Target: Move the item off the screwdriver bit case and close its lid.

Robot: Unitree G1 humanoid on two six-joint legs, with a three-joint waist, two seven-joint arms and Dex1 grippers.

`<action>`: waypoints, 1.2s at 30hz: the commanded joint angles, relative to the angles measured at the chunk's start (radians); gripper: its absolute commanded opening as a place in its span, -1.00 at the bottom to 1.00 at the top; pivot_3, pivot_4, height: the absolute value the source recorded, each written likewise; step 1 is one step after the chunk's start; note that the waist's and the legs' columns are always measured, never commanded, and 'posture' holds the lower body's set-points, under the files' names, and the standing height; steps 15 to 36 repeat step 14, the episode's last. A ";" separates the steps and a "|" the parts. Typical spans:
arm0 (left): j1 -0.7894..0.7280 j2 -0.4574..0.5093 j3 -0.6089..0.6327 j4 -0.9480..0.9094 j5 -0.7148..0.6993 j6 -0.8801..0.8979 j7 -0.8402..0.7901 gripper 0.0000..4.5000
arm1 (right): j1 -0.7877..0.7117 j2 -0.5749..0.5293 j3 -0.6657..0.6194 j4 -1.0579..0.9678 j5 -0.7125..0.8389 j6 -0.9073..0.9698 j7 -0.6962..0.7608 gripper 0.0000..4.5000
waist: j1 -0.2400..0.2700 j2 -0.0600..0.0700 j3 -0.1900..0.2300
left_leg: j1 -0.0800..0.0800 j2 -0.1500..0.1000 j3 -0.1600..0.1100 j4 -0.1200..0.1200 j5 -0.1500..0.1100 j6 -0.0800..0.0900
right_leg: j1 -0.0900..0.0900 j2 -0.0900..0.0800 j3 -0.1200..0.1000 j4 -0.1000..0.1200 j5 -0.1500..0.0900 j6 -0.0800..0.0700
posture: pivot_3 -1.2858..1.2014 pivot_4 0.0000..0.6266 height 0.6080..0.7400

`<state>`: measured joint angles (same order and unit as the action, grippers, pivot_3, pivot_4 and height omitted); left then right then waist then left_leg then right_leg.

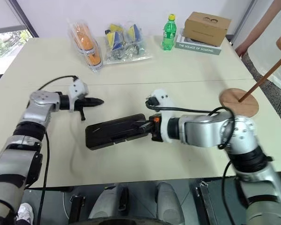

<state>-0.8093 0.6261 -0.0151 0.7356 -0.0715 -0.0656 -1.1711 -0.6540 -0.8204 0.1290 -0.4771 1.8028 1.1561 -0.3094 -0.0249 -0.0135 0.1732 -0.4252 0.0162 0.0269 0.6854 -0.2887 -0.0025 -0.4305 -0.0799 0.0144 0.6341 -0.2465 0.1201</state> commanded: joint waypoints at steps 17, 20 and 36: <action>0.738 0.173 0.402 -1.259 -0.583 0.871 0.206 -1.00 | 0.305 -0.373 -0.208 -0.088 -0.831 -0.283 0.927 -0.97 | 0.015 0.000 0.000 | 0.006 0.000 0.002 0.000 -0.001 0.002 | 0.005 -0.002 0.001 -0.002 -0.001 -0.002 | 0.03 -0.52 1.00; 0.738 0.173 0.402 -1.259 -0.583 0.871 0.206 -1.00 | 0.305 -0.373 -0.208 -0.088 -0.831 -0.283 0.927 -0.97 | 0.015 0.000 0.000 | 0.006 0.000 0.002 0.000 -0.001 0.002 | 0.005 -0.002 0.001 -0.002 -0.001 -0.002 | 0.03 -0.52 1.00; 0.738 0.173 0.402 -1.259 -0.583 0.871 0.206 -1.00 | 0.305 -0.373 -0.208 -0.088 -0.831 -0.283 0.927 -0.97 | 0.015 0.000 0.000 | 0.006 0.000 0.002 0.000 -0.001 0.002 | 0.005 -0.002 0.001 -0.002 -0.001 -0.002 | 0.03 -0.52 1.00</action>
